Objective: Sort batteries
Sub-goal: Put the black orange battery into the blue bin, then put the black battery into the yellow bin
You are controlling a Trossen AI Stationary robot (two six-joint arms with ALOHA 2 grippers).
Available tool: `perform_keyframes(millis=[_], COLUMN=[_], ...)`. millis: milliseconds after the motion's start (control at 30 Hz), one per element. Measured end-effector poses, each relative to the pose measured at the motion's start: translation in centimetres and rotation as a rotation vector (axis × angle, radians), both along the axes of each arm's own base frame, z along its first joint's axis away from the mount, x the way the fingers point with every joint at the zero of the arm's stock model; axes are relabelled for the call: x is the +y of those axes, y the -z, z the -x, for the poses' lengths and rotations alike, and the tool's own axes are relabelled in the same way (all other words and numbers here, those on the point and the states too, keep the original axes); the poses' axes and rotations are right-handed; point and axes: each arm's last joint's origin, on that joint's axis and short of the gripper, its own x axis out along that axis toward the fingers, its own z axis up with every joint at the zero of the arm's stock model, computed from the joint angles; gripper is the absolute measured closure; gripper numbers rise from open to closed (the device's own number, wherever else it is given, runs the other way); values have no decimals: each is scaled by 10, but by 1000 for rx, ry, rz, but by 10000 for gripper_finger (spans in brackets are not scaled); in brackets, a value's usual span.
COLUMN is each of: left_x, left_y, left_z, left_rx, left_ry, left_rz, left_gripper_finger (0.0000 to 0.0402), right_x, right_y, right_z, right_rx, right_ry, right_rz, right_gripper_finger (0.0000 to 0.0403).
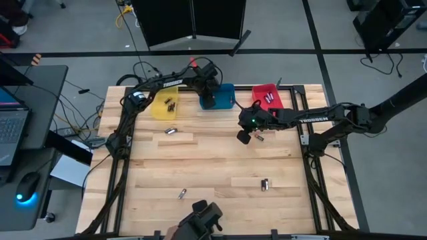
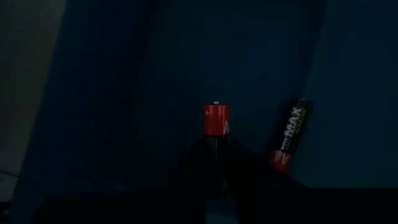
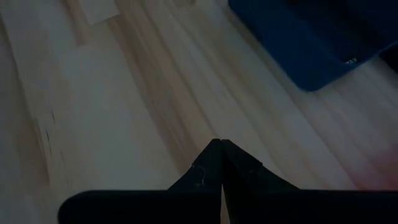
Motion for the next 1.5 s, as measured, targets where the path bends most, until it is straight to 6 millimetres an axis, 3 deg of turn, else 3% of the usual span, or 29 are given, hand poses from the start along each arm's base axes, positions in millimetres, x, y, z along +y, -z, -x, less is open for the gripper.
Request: perform_keyframes(millis=[300, 500, 667, 800, 933, 1167, 1500], left_x=[-3, -5, -6, -10, -19, -52, -139], left_y=[2, -9, -36, -58, -67, -65, -54], left_z=[4, 8, 9, 11, 17, 43, 108], left_rx=[70, 112, 66, -3, -79, -300, -654], left_ry=[1, -4, -28, -41, -45, -109, -112], left_rz=[-8, -2, -87, -132, -158, -239, -314], left_gripper_finger=[269, 259, 290, 346, 394, 388, 392], right_x=[0, 0, -3, -3, -1, 6, 17], right_y=[-1, -1, -2, -1, 12, 37, 42], right_z=[-1, -1, -2, -1, 2, 13, 14], right_rx=[-18, -20, -36, -19, -64, -148, -190], right_ry=[1, 2, 14, -6, -43, -59, -56], right_rz=[5, 5, 9, 25, 72, 37, -10], right_gripper_finger=[373, 374, 374, 382, 395, 396, 393])
